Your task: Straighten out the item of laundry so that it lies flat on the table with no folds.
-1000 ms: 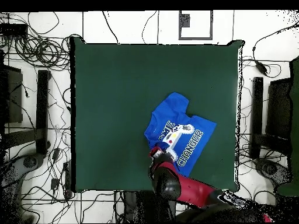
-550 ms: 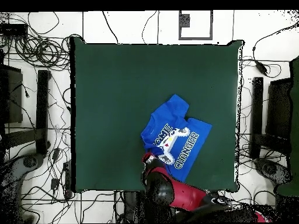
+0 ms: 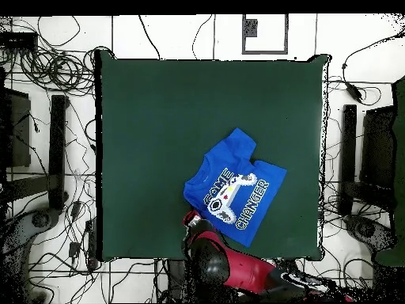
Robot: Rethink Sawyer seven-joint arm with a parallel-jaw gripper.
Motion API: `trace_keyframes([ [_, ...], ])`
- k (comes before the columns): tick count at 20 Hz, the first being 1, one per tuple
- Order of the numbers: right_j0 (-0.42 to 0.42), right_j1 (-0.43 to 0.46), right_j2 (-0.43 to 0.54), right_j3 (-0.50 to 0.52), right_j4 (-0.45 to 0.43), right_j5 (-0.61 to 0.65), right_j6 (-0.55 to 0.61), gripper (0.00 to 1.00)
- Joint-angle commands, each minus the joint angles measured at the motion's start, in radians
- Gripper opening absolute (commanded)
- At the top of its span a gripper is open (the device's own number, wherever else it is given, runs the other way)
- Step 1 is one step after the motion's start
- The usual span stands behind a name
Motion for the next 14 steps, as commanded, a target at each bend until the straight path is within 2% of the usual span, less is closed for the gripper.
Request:
trace_keyframes([
  [1,0.037,0.048,0.135,-0.03,0.088,-0.057,0.306,1.0],
  [8,0.037,0.07,0.149,-0.034,0.089,-0.076,0.317,1.0],
  [14,0.07,0.028,0.18,0.006,0.139,-0.085,0.358,1.0],
])
